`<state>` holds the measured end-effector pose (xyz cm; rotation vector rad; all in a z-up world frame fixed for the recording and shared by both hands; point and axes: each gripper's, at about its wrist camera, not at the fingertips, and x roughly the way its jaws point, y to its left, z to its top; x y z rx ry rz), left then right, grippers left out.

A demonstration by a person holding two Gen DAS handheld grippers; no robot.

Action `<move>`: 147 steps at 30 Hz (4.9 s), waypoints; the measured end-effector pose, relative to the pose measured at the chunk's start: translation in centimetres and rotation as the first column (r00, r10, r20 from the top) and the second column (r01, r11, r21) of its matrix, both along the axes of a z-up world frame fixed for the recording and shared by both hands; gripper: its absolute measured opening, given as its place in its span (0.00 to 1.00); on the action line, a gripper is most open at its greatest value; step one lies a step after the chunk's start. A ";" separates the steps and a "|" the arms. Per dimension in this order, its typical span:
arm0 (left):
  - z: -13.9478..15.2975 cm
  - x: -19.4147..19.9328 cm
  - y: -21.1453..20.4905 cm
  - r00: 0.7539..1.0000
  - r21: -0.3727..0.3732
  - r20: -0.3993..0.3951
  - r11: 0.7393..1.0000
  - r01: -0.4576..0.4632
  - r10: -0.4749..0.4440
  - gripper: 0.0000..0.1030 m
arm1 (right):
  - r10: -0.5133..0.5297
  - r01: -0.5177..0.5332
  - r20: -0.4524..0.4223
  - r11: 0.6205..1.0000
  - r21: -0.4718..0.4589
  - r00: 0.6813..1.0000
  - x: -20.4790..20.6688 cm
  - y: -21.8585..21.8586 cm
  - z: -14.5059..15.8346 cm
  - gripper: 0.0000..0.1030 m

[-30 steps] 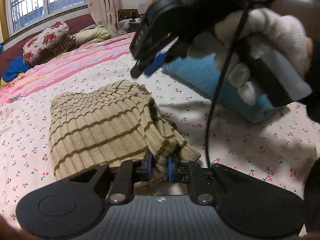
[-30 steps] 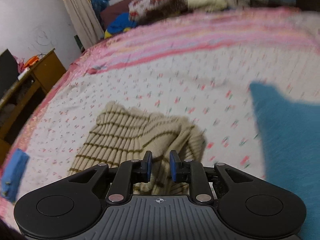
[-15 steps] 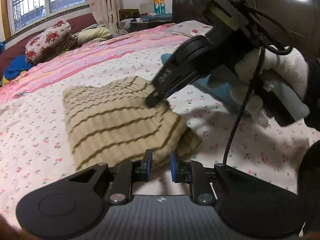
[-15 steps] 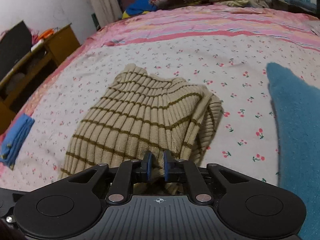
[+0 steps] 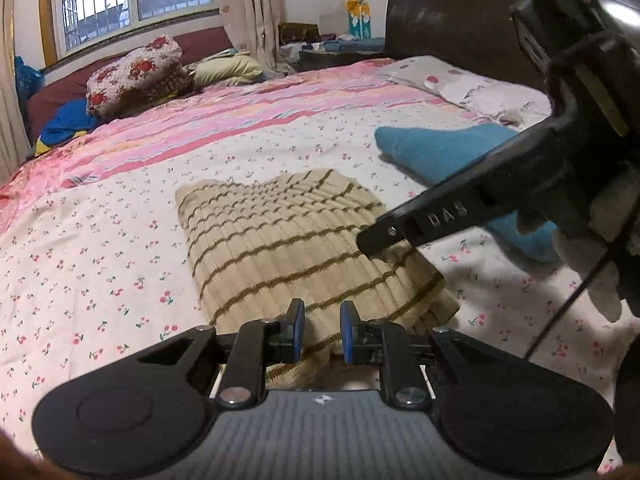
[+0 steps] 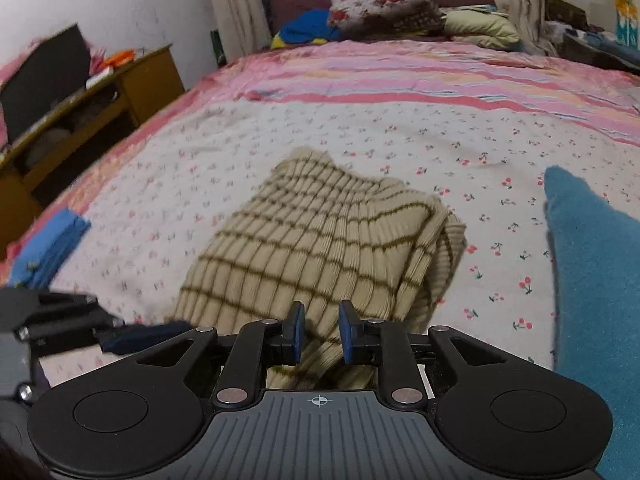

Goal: Fold small clothes

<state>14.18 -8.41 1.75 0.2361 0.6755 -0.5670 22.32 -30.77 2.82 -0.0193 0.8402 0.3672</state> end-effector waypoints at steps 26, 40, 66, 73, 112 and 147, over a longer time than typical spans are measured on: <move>0.7 2.4 2.5 0.995 -0.011 -0.006 0.995 -0.104 0.104 0.25 | -0.099 0.102 0.027 0.983 -0.156 0.995 -0.2 -1.3 -0.1 0.17; -0.8 5.1 2.5 0.989 -0.017 -0.075 0.992 -0.126 0.125 0.29 | -0.167 0.164 -0.010 0.976 -0.141 0.986 3.1 -1.3 -1.9 0.27; -0.2 7.4 4.6 0.977 -0.104 -0.090 0.974 -0.201 0.192 0.43 | -0.253 0.253 0.015 0.967 -0.004 0.967 3.6 -2.6 -0.8 0.40; -0.9 8.3 5.0 0.968 -0.173 -0.145 0.958 -0.227 0.204 0.44 | -0.257 0.257 -0.014 0.962 0.096 0.966 3.3 -2.7 -0.6 0.59; -2.3 2.4 8.2 0.958 -0.240 -0.284 0.965 -0.108 0.036 0.53 | -0.076 0.183 -0.264 0.894 0.408 0.961 -1.6 -2.9 -4.5 0.31; -0.4 1.3 4.5 0.991 -0.064 -0.058 0.990 -0.124 0.120 0.56 | -0.239 0.235 0.031 0.966 0.104 0.971 -3.6 -0.3 1.7 0.19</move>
